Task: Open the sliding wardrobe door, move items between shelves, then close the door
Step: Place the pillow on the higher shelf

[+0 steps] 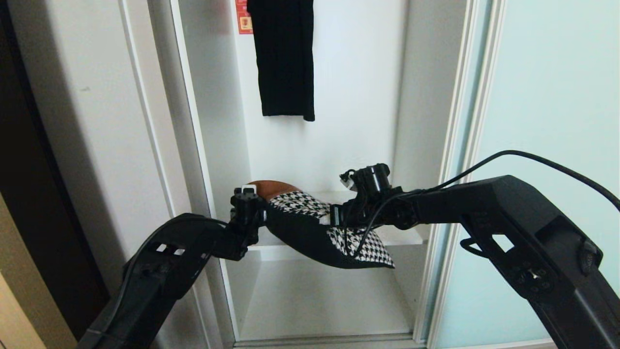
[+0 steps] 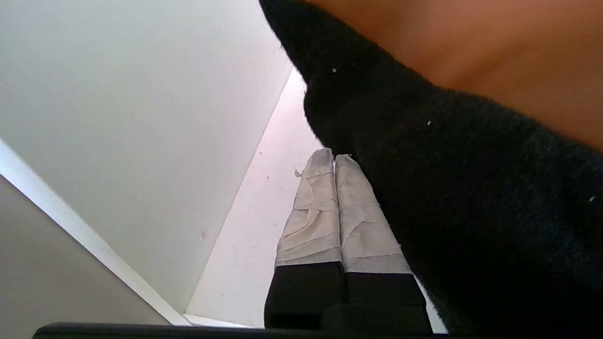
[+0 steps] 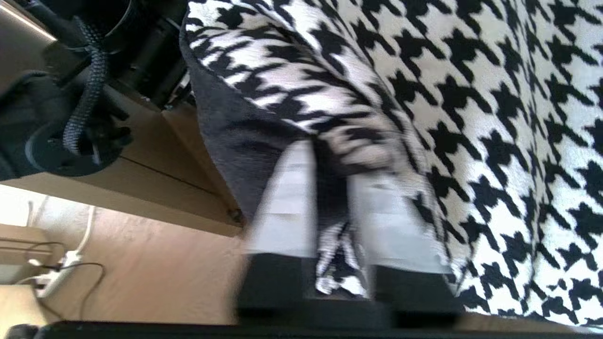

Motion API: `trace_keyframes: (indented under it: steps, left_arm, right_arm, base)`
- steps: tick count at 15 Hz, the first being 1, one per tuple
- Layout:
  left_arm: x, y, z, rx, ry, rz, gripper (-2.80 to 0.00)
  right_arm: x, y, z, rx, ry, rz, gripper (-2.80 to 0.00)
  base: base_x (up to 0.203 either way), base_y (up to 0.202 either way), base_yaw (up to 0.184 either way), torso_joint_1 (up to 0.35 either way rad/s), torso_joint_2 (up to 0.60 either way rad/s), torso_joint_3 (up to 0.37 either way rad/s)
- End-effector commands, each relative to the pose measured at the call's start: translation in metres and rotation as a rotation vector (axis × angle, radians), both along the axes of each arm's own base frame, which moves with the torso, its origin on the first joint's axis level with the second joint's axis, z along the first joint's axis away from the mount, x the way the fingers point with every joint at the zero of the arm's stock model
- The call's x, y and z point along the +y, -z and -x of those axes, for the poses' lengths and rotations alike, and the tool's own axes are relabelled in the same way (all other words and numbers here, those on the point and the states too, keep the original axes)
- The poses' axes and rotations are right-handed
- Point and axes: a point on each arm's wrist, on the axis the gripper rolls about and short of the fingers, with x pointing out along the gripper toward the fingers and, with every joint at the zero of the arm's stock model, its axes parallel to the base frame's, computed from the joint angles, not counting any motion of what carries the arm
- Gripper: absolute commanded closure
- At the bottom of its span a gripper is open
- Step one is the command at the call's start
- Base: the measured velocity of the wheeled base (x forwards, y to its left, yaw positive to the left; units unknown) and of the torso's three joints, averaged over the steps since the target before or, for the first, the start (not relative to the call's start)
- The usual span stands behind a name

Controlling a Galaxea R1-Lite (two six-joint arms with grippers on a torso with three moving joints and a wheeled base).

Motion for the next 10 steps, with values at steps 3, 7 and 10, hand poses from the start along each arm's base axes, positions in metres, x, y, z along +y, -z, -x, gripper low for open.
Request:
trace_keyframes:
  steps: [3,7,10]
  left_arm:
    - [0.001,0.014,0.002,0.064,-0.001,-0.017,0.0]
    - [0.006,0.016,0.002,0.101,-0.007,-0.021,0.0]
    - [0.007,0.014,0.001,0.094,-0.014,-0.02,0.0]
  right_arm:
    - [0.003,0.008,0.0,0.0,-0.011,0.011,-2.8]
    - [-0.002,-0.009,0.001,-0.019,-0.001,-0.006,-2.8]
    - [-0.012,-0.033,0.004,-0.048,0.013,-0.024,-2.8]
  base:
    - [0.0,0.0,0.0,0.0,0.0,0.0]
    - [0.0,0.0,0.0,0.0,0.0,0.0]
    - [0.0,0.0,0.0,0.0,0.0,0.0]
